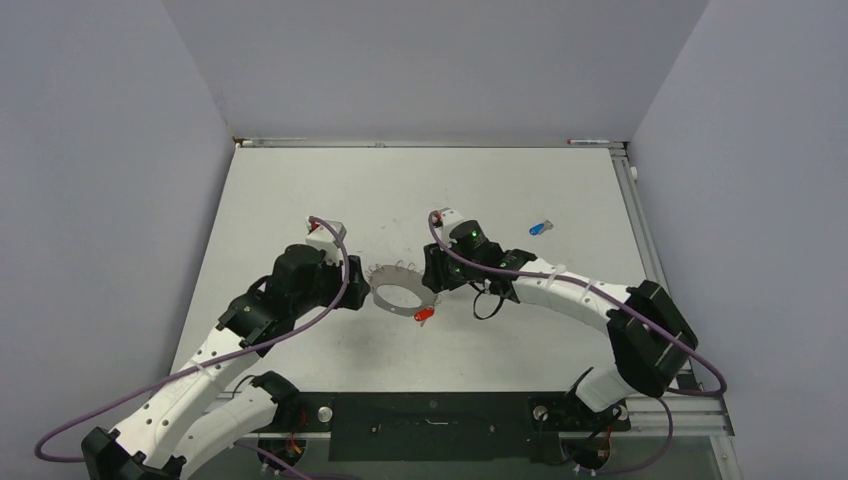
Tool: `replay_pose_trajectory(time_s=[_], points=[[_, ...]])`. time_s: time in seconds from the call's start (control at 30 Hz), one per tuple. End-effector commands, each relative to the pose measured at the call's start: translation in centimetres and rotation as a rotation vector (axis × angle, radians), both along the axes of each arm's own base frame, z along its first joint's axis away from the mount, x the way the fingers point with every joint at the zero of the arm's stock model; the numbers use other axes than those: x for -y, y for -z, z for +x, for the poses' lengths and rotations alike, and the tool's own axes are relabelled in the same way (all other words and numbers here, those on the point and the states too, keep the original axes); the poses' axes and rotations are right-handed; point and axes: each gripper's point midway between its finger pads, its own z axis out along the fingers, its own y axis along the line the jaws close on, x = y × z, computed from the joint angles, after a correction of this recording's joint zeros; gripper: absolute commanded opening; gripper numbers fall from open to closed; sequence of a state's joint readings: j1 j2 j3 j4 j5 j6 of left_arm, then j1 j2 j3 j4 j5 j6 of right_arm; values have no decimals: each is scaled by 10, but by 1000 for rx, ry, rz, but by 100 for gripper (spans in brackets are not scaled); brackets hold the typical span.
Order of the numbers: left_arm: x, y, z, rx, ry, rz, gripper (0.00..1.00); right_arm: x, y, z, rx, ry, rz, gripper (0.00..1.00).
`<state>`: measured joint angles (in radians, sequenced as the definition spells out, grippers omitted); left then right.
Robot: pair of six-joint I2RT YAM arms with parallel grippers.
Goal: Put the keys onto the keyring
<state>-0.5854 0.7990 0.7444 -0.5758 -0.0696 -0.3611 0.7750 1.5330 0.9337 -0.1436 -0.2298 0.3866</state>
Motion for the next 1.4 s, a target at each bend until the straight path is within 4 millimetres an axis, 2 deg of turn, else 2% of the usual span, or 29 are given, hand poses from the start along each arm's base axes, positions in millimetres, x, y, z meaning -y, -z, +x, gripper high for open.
replay_pose_trajectory(time_s=[0.0, 0.1, 0.2, 0.37, 0.53, 0.77, 1.1, 1.37], points=[[23, -13, 6, 33, -9, -74, 69, 39, -37, 36, 143, 167, 0, 40], [40, -13, 4, 45, -13, -34, 69, 75, -43, 53, 183, 284, 5, 41], [69, -6, 4, 70, 13, 7, 69, 108, -43, 63, 214, 369, -17, 43], [114, 23, 19, 24, 56, 66, 65, 136, -41, 69, 233, 431, -51, 44], [151, 39, 34, 43, 125, 105, 60, 146, -41, 69, 250, 464, -72, 44], [182, 59, 38, 33, 219, 163, 55, 147, -40, 69, 251, 464, -71, 44], [192, 97, 39, -19, 241, 262, 46, 147, -40, 67, 252, 458, -70, 44], [196, 113, 41, -34, 251, 302, 39, 147, -41, 66, 254, 454, -68, 44]])
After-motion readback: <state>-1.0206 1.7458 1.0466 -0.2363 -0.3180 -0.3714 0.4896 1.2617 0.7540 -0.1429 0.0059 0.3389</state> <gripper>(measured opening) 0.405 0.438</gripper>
